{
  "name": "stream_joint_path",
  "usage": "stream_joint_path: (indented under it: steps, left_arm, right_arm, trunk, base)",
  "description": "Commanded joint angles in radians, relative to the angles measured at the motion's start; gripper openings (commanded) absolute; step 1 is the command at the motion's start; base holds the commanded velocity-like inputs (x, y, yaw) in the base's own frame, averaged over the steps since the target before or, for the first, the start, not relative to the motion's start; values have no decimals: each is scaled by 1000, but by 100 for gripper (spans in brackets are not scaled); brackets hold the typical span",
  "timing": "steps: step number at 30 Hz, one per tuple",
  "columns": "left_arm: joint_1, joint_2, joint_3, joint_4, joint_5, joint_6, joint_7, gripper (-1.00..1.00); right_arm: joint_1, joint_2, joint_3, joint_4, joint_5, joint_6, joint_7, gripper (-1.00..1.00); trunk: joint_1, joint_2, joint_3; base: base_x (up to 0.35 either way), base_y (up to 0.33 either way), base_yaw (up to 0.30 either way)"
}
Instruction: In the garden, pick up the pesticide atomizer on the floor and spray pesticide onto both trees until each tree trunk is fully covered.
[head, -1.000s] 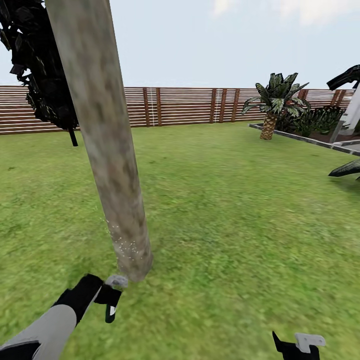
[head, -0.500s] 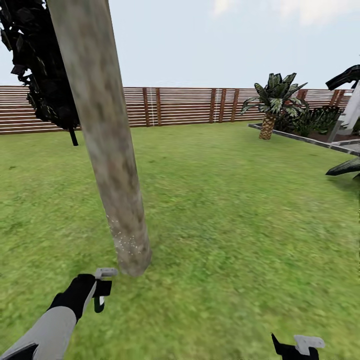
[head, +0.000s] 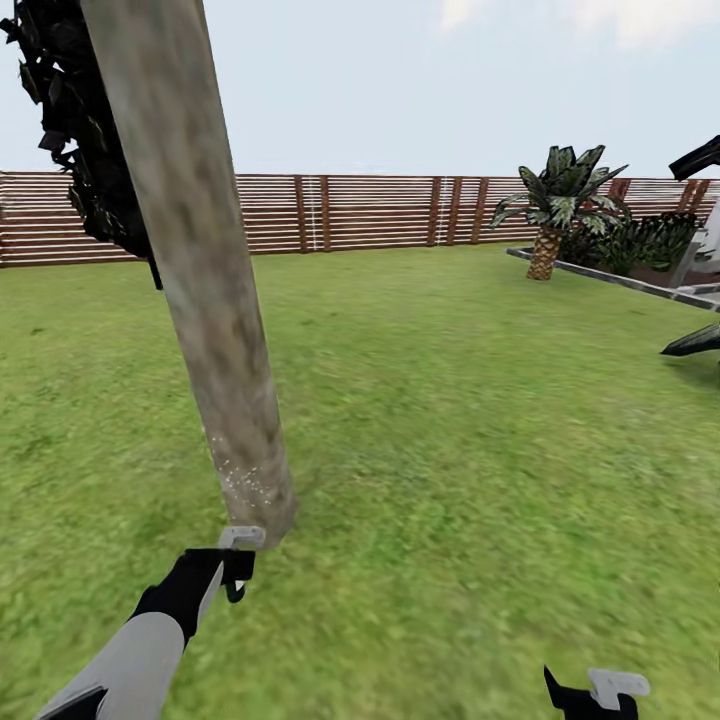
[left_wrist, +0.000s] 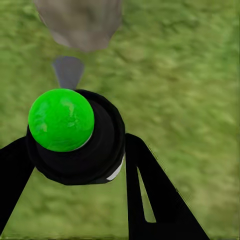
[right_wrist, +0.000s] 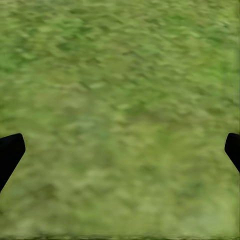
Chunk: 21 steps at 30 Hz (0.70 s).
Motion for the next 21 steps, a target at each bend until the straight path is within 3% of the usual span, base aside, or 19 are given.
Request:
stream_joint_path:
  steps: [1,6,12,15,18,21]
  left_arm:
    - [0,0,-1,0,0,0,0,-100]
    - [0,0,-1,0,0,-2,0,-100]
    - [-14,-8,-9,-26,0,2,0,-100]
    - [-43,-38,-9,-64,-1,10,2,-100]
    - [-68,-66,-12,-115,0,87,4,-100]
    - [-70,-62,-10,-205,-1,120,4,-100]
  right_arm:
    - [0,0,0,0,0,0,0,100]
    - [0,0,0,1,0,0,0,100]
    - [0,1,0,2,0,0,0,100]
    - [0,0,0,2,1,0,0,100]
    - [0,0,0,2,1,0,0,100]
    - [0,0,0,2,1,0,0,100]
  trunk:
    - [0,0,0]
    - [0,0,0]
    - [0,0,0]
    - [0,0,0]
    - [0,0,0]
    - [0,0,0]
  base:
    - [-293,-7,31]
    - [-290,-1,6]
    - [-22,0,0]
    - [0,0,0]
    - [0,0,0]
    - [0,0,0]
